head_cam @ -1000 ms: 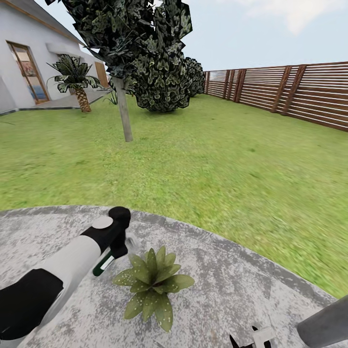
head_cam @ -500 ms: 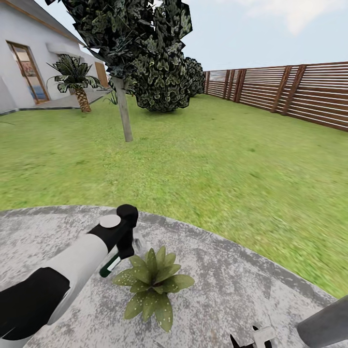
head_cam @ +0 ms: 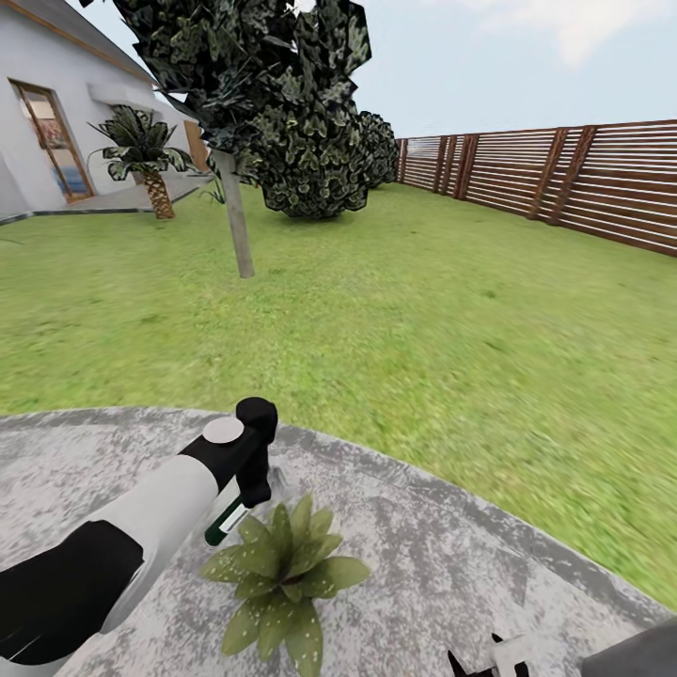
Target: Pick up the pesticide atomizer in the garden and spray insectifuge to fully cover both potted plants in the garden.
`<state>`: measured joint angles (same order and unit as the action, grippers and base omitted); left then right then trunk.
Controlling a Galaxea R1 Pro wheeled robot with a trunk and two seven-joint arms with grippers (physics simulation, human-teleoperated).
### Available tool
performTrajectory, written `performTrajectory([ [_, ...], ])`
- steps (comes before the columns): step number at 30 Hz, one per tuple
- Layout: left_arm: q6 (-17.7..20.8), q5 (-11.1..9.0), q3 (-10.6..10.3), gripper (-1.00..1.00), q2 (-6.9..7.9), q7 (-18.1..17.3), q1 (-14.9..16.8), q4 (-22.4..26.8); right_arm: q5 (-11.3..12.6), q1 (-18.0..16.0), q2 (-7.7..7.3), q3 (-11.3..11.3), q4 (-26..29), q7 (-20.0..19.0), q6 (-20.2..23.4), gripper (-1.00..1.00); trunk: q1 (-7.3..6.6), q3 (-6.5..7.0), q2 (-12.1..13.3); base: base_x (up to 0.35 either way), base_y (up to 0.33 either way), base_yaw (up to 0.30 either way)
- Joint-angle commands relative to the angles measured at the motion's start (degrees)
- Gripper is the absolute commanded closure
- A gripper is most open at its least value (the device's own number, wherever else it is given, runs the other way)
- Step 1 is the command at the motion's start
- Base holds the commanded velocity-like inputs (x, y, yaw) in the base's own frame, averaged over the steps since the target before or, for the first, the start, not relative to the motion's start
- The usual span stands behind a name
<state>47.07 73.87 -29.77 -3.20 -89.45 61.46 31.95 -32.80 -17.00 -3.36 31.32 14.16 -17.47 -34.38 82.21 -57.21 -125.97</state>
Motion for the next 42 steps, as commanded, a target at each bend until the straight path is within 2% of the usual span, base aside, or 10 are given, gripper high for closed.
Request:
performTrajectory([
  [1, 0.6, 0.5, -0.1, 1.0, -0.02, -0.5, 0.0, 0.0, -0.2, 0.0, 0.02, 0.5, 0.0, -0.5, -0.2, -1.0, 0.02, -0.05, 0.0, 0.238, -0.177, 0.0],
  [4, 0.6, 0.5, -0.2, 1.0, -0.1, -0.5, 0.0, 0.0, -0.2, 0.0, 0.02, 0.5, -0.1, -0.5, -0.2, -1.0, 0.02, -0.05, 0.0, 0.157, -0.223, 0.002],
  [9, 0.6, 0.3, -5.1, 1.0, -0.1, -0.5, -0.1, -0.1, -0.1, 0.0, 0.02, 0.5, -0.1, -0.4, -0.2, -1.0, 0.02, -0.05, 0.0, -0.037, -0.266, 0.173],
  [11, 0.6, 0.4, -5.9, 1.0, -0.07, -0.5, -0.1, -0.1, -0.1, 0.0, 0.02, 0.5, -0.1, -0.4, -0.2, -1.0, 0.02, -0.05, 0.0, -0.124, -0.263, 0.266],
  [21, 0.7, 0.5, -6.4, 1.0, -0.48, -0.5, 0.0, -0.1, -0.1, 0.0, 0.02, 0.5, -0.1, -0.4, -0.2, -1.0, 0.02, -0.05, 0.0, -0.09, -0.095, 0.102],
  [23, 0.7, 0.6, -6.4, 1.0, -0.69, -0.5, 0.0, -0.1, -0.1, 0.0, 0.02, 0.5, -0.1, -0.4, -0.2, -1.0, 0.02, -0.05, 0.0, 0.195, -0.002, 0.002],
  [26, 0.7, 0.4, -7.7, 1.0, -0.82, -0.5, 0.0, -0.2, -0.2, 0.0, 0.02, 0.5, 0.0, -0.4, -0.2, -1.0, 0.02, -0.05, 0.0, 0.314, 0.0, 0.0],
  [32, 0.7, 0.4, -8.2, 1.0, -0.99, -0.5, -0.1, -0.6, -0.2, 0.0, 0.02, 0.5, 0.0, -0.5, -0.2, -1.0, 0.02, -0.05, 0.0, 0.255, 0.0, 0.0],
  [36, 0.7, 0.4, -9.5, 1.0, -1.73, -0.5, -0.1, -0.9, -0.2, 0.0, 0.02, 0.5, -0.1, -0.5, -0.2, -1.0, 0.02, -0.05, 0.0, 0.063, 0.0, 0.0],
  [42, 0.7, 0.4, -9.9, 1.0, -2.02, -0.5, -0.2, -1.0, -0.2, 0.0, 0.02, 0.5, -0.1, -0.5, -0.2, -1.0, 0.02, -0.05, 0.0, 0.056, -0.033, 0.0],
])
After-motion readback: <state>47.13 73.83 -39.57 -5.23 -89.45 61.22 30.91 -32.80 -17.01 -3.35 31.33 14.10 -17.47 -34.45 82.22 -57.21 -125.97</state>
